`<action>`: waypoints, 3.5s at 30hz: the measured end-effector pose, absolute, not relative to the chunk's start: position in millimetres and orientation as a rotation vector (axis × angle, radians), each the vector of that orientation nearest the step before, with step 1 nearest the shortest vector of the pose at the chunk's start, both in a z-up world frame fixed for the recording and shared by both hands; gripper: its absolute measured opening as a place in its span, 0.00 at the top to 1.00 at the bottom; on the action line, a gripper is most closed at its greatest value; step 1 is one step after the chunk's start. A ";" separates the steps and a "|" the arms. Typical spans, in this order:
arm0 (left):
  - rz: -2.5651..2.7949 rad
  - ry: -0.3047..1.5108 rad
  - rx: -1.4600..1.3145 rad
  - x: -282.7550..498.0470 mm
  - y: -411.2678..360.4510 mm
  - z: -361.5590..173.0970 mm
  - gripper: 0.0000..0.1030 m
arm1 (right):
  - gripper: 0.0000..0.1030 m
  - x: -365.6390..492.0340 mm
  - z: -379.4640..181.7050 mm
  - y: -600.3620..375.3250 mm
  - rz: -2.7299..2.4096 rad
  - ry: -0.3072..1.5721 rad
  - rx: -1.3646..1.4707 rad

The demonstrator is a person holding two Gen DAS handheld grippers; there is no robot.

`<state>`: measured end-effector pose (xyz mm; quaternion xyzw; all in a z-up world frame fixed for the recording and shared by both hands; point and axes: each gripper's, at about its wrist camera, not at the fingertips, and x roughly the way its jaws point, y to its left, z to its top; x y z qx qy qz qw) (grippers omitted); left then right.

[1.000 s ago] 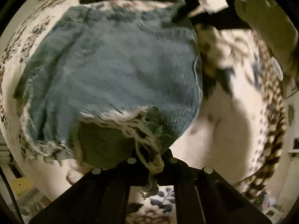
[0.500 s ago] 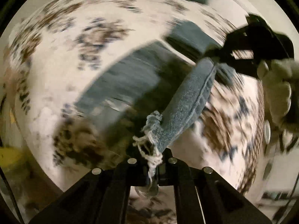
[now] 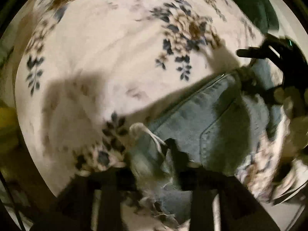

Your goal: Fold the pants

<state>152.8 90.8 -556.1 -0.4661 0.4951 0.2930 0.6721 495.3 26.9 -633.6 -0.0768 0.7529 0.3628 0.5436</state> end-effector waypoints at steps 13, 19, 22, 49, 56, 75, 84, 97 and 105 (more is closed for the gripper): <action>0.626 0.846 -1.915 101.1 -18.3 -583.0 0.02 | 0.13 510.7 -618.4 -133.9 0.755 1.783 -0.122; 0.655 0.612 -2.156 125.6 -22.7 -641.5 0.03 | 0.13 513.0 -666.3 -164.6 0.764 1.852 0.059; 0.707 0.555 -2.234 123.8 -16.4 -664.7 0.03 | 0.12 518.8 -690.5 -169.4 0.766 1.869 0.167; 0.667 0.503 -2.019 76.1 -5.8 -661.6 0.47 | 0.30 447.8 -709.7 -298.0 0.690 1.831 0.571; 0.732 0.558 -1.954 101.1 20.2 -656.1 0.63 | 0.41 448.2 -702.8 -277.4 0.746 1.772 0.476; 0.413 0.731 -1.417 202.7 86.0 -461.6 0.81 | 0.74 452.0 -514.6 -294.8 0.578 1.497 0.792; 0.100 0.708 -1.293 421.4 111.1 -369.8 0.81 | 0.74 574.4 -400.7 -325.6 0.480 1.227 0.972; 0.004 0.945 -1.084 575.2 112.5 -515.5 0.81 | 0.74 663.6 -532.0 -331.8 0.302 1.201 1.019; 0.015 1.043 -1.145 517.0 116.8 -600.7 0.72 | 0.61 627.4 -616.1 -339.0 0.262 1.273 1.183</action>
